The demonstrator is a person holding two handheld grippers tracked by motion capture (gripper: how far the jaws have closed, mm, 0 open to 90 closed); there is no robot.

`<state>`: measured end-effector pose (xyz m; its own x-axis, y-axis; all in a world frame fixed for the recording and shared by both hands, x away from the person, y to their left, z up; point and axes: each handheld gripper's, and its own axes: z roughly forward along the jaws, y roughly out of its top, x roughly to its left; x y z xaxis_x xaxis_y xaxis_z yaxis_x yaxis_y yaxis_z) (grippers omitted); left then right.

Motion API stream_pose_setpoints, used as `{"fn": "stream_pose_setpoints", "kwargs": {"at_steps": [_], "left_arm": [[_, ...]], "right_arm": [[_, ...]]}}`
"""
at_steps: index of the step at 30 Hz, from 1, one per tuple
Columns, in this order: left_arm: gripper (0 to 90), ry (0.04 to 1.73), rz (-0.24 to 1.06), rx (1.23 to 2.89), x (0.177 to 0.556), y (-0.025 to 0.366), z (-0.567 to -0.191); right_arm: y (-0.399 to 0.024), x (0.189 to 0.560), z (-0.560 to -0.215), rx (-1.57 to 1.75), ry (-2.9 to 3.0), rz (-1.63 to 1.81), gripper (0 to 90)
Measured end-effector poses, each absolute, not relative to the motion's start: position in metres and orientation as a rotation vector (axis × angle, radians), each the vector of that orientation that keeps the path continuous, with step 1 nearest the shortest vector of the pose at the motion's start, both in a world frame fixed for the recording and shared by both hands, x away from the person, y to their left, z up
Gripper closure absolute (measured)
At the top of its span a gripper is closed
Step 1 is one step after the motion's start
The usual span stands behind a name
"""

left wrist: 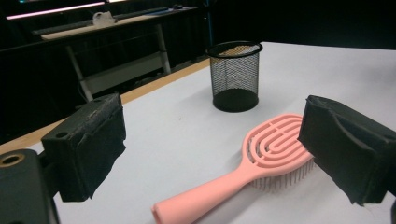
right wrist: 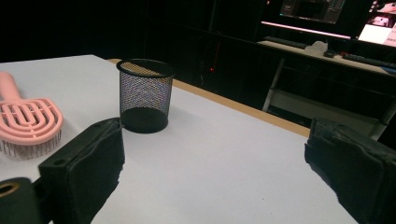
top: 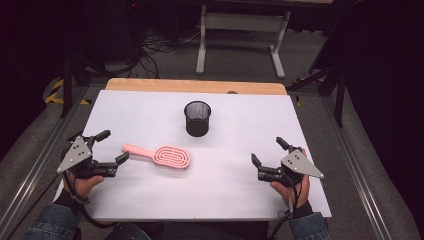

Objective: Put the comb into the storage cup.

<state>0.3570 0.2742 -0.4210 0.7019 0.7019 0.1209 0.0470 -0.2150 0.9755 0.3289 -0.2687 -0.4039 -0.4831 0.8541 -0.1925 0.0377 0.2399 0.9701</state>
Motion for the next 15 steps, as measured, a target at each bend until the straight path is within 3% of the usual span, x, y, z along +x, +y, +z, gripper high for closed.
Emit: {"fn": "stream_pose_setpoints", "kwargs": {"at_steps": [10,15], "left_arm": [[7.6,0.585,0.669,1.724,0.3551,0.27,-0.4221],[11.8,0.578,0.653,1.75,0.3554,0.2661,-0.4217]], "right_arm": [[-0.2649,0.3269,-0.4022,0.803,1.737,1.308,4.5],[-0.2632,0.327,-0.4029,0.797,1.75,1.303,4.5]]}}
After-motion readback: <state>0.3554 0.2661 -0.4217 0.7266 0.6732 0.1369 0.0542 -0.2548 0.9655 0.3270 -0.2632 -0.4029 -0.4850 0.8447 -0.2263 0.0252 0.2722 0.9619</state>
